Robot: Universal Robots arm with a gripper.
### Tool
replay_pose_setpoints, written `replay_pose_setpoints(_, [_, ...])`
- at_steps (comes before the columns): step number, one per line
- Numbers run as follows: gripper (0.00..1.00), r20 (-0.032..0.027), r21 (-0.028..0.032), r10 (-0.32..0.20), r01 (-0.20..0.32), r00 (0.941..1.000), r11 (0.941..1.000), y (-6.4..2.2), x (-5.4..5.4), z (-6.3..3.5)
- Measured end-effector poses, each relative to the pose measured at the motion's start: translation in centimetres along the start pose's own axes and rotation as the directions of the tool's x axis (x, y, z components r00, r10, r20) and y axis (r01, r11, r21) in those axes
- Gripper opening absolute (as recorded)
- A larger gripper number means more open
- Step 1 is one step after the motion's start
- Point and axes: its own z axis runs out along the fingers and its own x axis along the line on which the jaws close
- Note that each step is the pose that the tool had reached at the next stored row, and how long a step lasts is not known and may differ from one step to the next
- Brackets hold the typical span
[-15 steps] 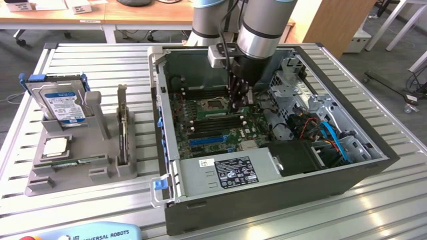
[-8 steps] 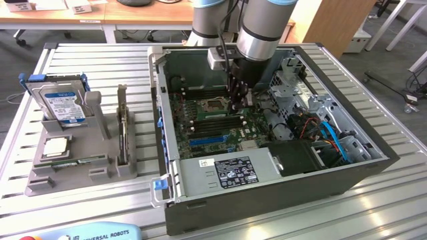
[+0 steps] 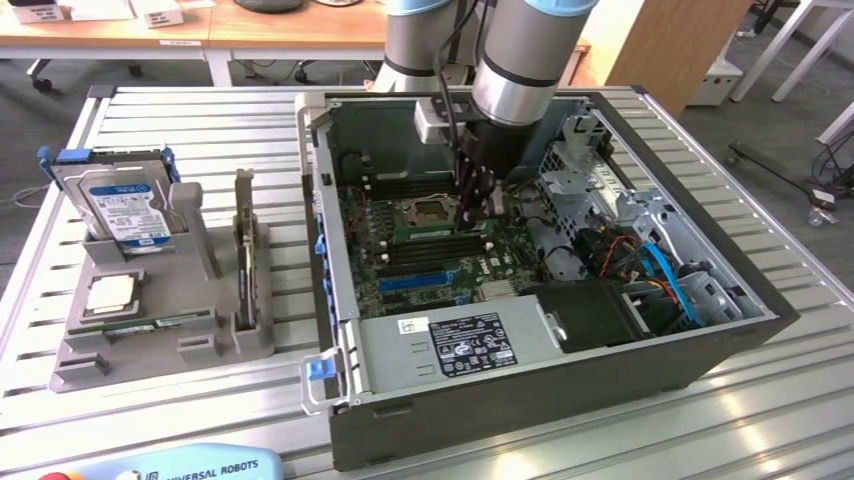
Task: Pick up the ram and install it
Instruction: 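Insert the ram into the slot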
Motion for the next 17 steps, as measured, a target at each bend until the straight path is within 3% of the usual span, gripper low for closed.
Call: replay_pose_setpoints(17, [0.11,-0.0001,0.0001,0.006,-0.006,1.0,1.0,-0.02,0.01,0.47])
